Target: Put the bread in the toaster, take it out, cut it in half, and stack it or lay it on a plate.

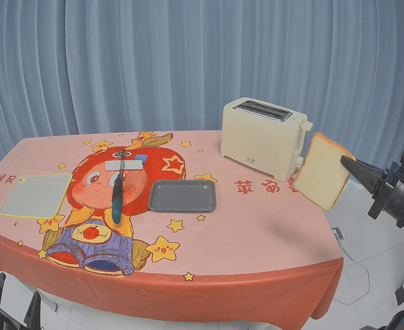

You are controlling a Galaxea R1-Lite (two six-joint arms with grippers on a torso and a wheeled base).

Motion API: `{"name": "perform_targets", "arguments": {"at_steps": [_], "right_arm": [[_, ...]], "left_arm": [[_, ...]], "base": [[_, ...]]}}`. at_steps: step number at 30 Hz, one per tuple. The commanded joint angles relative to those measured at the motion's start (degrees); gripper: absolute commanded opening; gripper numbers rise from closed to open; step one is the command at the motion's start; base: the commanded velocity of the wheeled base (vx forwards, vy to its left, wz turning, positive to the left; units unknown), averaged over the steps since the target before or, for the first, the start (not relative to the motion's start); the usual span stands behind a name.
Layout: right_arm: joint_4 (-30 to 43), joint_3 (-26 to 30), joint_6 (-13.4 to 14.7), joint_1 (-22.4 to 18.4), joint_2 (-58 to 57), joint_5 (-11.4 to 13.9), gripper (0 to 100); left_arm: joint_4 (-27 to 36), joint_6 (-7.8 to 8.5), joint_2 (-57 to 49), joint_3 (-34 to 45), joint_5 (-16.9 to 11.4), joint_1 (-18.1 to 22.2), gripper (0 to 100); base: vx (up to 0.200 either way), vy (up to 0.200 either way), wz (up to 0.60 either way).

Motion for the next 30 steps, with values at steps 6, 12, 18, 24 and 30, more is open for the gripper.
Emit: {"name": "perform_targets", "arguments": {"at_steps": [6,12,18,24,30], "right_arm": [[0.0,0.1,0.0,0.0,0.2,0.0,0],[0.0,0.2,0.0,0.0,0.3,0.0,0],[0.0,0.4,0.0,0.0,0.4,0.0,0],[0.0,0.5,0.0,0.0,0.4,0.0,0],[0.0,0.5,0.0,0.1,0.4,0.0,0]], "left_arm": [[0.0,0.0,-0.8,1.0,0.0,0.0,100],[0.0,0.09,-0.8,1.0,0.0,0.0,100],[0.1,0.09,-0.8,1.0,0.0,0.0,100],[0.0,0.0,-0.8,1.0,0.0,0.0,100],[0.1,0.0,-0.8,1.0,0.1,0.0,100]], "base": [[0.0,0.2,0.0],[0.0,0.2,0.0],[0.0,0.2,0.0],[0.0,0.2,0.0],[0.0,0.2,0.0]]}}
